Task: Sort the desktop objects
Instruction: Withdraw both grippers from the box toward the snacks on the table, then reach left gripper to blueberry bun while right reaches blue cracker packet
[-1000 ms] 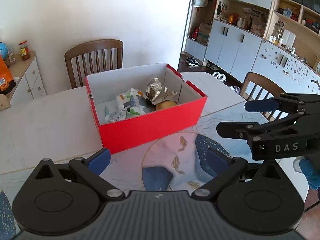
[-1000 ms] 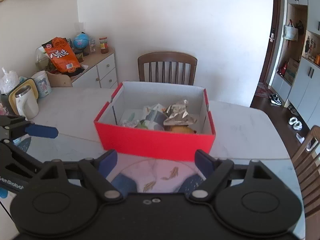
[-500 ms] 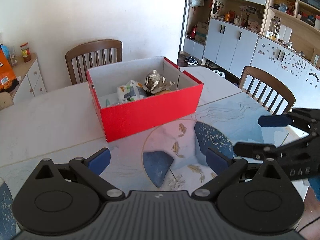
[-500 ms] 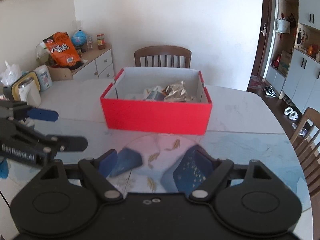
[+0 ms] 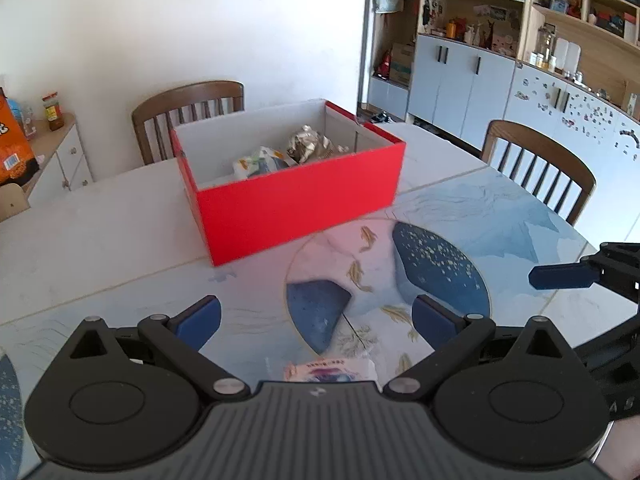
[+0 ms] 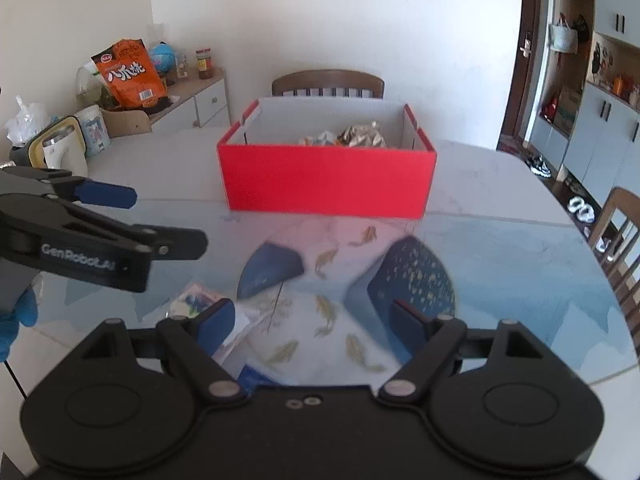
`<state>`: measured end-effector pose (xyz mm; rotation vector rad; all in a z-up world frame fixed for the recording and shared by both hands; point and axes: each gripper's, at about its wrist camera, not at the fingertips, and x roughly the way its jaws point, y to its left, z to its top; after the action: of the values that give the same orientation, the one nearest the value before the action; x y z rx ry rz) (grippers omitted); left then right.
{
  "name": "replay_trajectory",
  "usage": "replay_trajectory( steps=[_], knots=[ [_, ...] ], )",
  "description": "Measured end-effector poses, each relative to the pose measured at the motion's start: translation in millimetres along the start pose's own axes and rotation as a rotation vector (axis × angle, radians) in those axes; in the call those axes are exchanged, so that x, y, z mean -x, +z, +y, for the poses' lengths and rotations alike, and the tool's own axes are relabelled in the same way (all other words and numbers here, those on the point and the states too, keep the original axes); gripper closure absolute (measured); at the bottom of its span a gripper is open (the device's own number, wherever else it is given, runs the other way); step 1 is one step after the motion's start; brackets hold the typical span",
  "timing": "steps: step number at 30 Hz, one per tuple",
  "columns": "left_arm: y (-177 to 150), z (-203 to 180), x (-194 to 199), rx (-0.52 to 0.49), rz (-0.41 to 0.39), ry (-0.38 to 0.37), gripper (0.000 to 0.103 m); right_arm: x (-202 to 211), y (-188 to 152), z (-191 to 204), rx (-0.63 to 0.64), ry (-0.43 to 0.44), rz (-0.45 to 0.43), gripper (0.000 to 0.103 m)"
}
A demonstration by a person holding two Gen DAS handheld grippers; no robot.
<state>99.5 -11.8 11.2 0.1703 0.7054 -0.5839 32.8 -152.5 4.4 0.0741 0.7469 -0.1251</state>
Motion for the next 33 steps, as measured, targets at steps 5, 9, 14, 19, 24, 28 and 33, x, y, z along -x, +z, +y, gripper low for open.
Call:
replay_trajectory(
  steps=[5, 9, 14, 19, 24, 28, 33],
  knots=[
    [-17, -3, -13, 0.002, 0.03, 0.0, 0.001, -3, -18, 8, -0.012, 0.004, 0.026, 0.02],
    [-29, -3, -21, 0.005, 0.047, 0.014, 0.001, -9, -30, 17, 0.013, 0.003, 0.047, 0.019],
    [-42, -2, -33, 0.013, 0.073, 0.004, 0.001, -17, -44, 22, 0.003, 0.001, 0.071, 0.019],
    [-50, -4, -43, 0.015, 0.085, 0.012, 0.001, -23, -54, 28, 0.0, -0.012, 0.08, 0.019],
    [-52, -4, -52, 0.044, 0.091, 0.023, 0.001, -31, -60, 33, -0.018, -0.006, 0.097, 0.019],
    [-55, -5, -58, 0.038, 0.094, 0.033, 0.001, -38, -63, 39, -0.012, 0.001, 0.116, 0.02],
    [-59, -7, -62, 0.041, 0.09, 0.038, 0.001, -45, -67, 43, -0.008, 0.001, 0.134, 0.02]
  ],
)
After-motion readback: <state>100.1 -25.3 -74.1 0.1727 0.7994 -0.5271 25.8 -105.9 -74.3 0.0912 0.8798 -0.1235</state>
